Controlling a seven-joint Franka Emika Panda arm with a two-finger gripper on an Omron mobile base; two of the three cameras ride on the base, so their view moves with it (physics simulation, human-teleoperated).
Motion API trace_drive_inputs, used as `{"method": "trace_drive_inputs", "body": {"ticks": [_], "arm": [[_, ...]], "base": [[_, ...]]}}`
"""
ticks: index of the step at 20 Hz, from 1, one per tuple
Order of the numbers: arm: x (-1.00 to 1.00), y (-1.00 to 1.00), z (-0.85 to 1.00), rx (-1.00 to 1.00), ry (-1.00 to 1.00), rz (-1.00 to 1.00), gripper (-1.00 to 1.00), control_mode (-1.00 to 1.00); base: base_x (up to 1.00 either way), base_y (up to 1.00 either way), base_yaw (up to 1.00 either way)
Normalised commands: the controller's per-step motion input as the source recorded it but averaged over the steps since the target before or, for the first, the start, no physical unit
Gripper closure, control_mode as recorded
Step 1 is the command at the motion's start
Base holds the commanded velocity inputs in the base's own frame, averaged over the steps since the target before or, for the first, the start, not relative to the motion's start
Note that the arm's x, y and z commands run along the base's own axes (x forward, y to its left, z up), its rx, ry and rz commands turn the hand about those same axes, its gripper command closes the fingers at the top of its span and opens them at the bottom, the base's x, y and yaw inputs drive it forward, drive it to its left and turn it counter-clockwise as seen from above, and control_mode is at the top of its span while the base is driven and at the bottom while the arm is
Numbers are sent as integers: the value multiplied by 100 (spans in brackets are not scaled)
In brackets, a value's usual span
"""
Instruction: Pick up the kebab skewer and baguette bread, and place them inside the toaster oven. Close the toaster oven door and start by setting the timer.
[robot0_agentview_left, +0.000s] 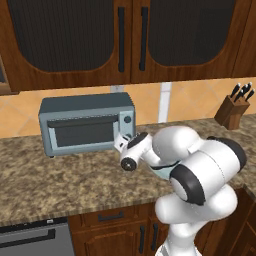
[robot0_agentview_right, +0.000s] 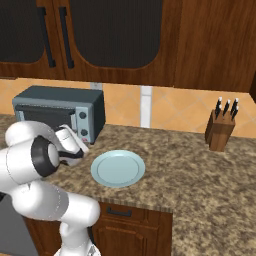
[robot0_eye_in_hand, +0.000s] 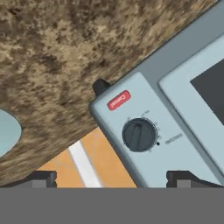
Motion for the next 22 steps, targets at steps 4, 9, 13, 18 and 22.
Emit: {"method": "trace_drive_inputs", "body": {"ticks": [4, 9, 13, 18, 22], "arm": [[0, 0, 0, -7, -6, 0, -100, -100], [19, 1, 1, -6, -2, 0, -100, -100], [26, 17, 6, -1, 0, 0, -100, -100], [20, 23, 1, 0, 0, 0, -100, -100], [26, 9, 0, 0, 0, 0, -100, -100]], "base": [[0, 0, 0], [0, 0, 0], [0, 0, 0], [0, 0, 0], [0, 0, 0]]}}
